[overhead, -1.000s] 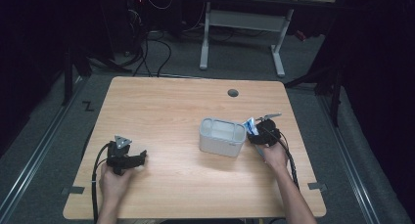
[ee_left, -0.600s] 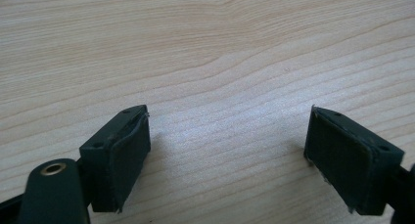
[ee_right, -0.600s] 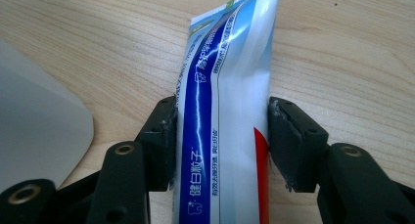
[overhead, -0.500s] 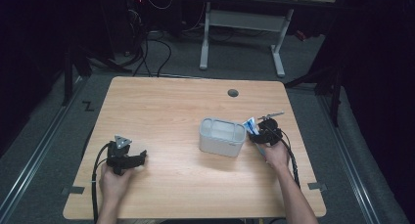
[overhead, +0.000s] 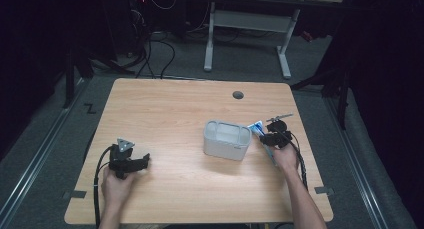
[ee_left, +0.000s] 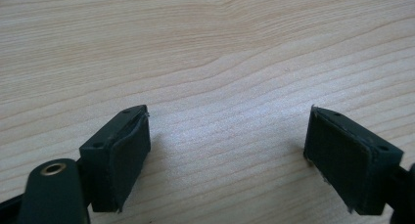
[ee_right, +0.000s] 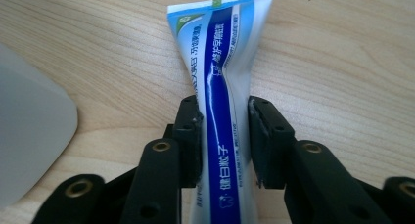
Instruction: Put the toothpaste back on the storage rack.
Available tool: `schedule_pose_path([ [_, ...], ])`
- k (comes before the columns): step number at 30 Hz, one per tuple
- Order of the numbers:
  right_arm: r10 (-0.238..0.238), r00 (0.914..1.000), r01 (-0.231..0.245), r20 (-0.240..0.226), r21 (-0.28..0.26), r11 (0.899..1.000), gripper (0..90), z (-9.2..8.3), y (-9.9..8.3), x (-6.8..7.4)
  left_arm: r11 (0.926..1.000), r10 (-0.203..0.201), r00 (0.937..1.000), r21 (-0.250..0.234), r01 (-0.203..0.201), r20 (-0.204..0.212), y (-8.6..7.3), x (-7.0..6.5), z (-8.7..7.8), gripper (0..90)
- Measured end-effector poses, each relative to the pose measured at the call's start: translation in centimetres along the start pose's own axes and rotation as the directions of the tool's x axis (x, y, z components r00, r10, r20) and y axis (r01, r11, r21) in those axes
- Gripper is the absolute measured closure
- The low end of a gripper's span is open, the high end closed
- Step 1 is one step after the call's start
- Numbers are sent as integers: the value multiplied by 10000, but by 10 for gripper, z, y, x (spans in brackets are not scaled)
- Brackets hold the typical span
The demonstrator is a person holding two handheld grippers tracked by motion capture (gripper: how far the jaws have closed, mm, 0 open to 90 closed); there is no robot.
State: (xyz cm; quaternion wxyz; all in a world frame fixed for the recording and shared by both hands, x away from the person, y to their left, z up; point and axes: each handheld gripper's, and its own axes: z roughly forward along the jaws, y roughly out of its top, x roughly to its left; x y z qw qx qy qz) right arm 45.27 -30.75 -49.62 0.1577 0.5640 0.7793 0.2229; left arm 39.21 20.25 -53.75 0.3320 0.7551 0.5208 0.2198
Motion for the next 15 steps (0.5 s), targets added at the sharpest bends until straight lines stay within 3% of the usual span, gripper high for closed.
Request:
schedule_pose_path([
  [15,1,9994,-1,-346,-19,10000,720,-8,-1,-5,10000,-4,10000,-1,4,0,0,0,0,176],
])
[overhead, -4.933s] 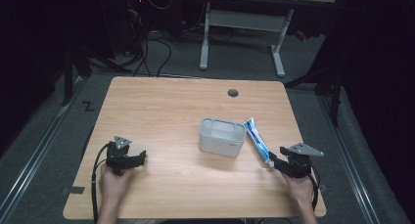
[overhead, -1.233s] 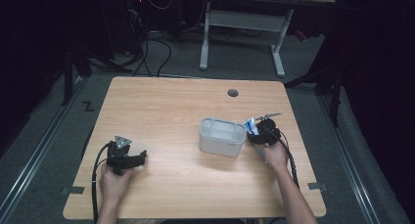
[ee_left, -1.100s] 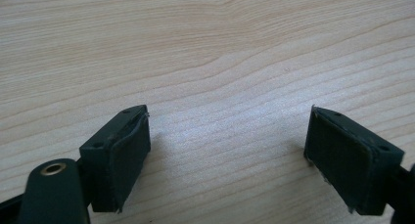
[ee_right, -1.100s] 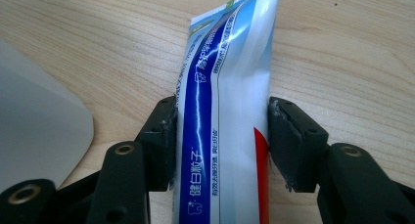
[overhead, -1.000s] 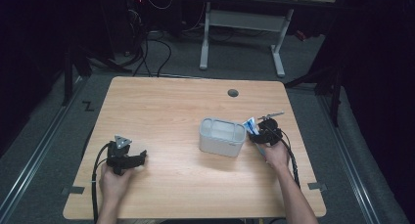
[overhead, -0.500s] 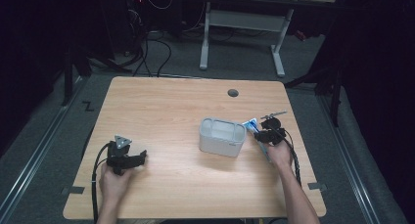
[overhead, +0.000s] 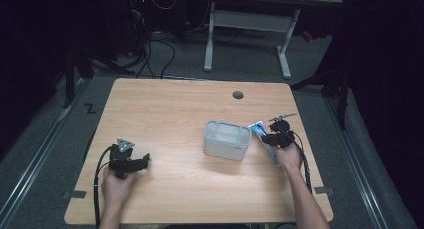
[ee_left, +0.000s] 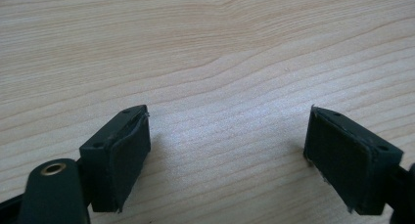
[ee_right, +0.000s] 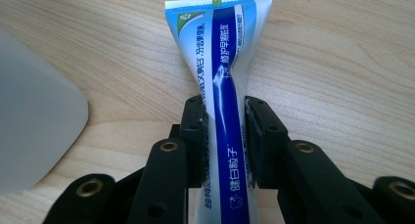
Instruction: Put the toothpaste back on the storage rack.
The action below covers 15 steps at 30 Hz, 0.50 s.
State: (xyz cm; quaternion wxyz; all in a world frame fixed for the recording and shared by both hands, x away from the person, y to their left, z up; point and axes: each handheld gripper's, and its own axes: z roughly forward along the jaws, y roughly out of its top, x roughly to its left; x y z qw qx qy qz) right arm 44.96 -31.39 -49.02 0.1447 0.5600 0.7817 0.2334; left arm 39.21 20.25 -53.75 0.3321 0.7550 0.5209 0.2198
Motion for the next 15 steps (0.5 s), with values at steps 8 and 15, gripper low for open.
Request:
schedule_pose_path([
  [8,71,9998,-76,-175,-279,9996,724,-10,-2,-3,10000,-8,10000,-4,8,3,0,0,0,177],
  [15,-81,9990,59,-445,-482,9988,733,-16,-4,-1,10000,-16,10000,-3,16,-9,0,0,0,179],
])
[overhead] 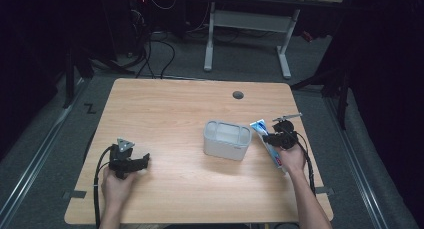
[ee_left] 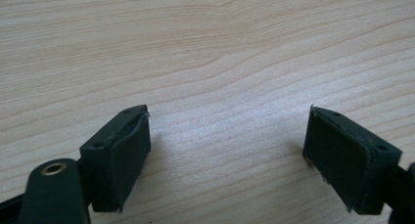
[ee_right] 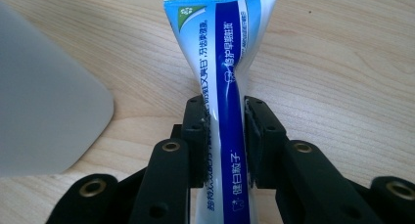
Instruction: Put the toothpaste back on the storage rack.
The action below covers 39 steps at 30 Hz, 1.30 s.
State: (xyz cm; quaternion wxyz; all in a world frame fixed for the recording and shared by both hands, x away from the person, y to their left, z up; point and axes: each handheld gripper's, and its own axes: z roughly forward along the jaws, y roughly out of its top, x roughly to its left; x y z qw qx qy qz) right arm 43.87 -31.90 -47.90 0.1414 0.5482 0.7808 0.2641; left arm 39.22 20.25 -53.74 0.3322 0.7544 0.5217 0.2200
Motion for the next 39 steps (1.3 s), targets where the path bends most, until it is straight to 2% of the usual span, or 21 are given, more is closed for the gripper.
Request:
schedule_pose_path([
  [6,-104,9997,100,-228,-214,9997,739,-6,-2,1,10000,1,10000,-2,-1,0,0,0,0,179],
  [15,116,9982,-152,-588,-610,9980,739,-18,-4,-3,10000,-1,10000,-2,1,-1,0,0,0,179],
  [19,101,9981,-148,-612,-768,9969,739,-23,-5,-4,10000,-2,10000,-4,2,0,0,0,0,179],
  [24,183,9969,-267,-770,-1103,9935,741,-31,-5,-6,10000,1,10000,-2,-1,0,0,0,0,179],
  [39,-3,9959,-172,-905,-1927,9811,740,-62,-5,-3,10000,-2,10000,-4,2,2,0,0,0,179],
])
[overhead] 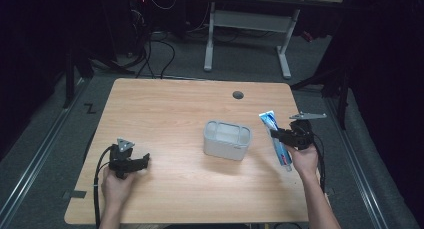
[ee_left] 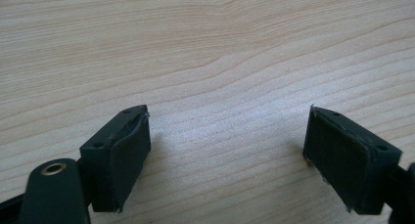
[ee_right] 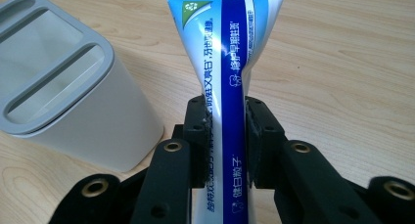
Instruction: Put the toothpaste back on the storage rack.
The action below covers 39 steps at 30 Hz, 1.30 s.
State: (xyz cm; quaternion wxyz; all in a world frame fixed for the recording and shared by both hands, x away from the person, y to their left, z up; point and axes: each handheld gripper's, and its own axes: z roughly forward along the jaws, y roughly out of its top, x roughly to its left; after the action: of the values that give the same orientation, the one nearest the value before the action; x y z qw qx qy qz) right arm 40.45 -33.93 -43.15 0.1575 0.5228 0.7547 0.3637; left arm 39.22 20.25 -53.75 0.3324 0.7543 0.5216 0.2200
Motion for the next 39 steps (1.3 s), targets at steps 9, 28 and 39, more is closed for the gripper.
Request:
schedule_pose_path([
  [9,-88,10000,88,-7,-251,9996,740,-6,0,0,10000,2,10000,2,-2,0,0,0,0,179],
  [28,-849,9932,765,-799,-1031,9917,740,-25,13,27,10000,-5,10000,-2,5,-2,0,0,0,179],
  [39,-1264,9842,1077,-1243,-1476,9832,739,-31,25,44,10000,6,10000,11,-6,-5,0,0,0,179],
])
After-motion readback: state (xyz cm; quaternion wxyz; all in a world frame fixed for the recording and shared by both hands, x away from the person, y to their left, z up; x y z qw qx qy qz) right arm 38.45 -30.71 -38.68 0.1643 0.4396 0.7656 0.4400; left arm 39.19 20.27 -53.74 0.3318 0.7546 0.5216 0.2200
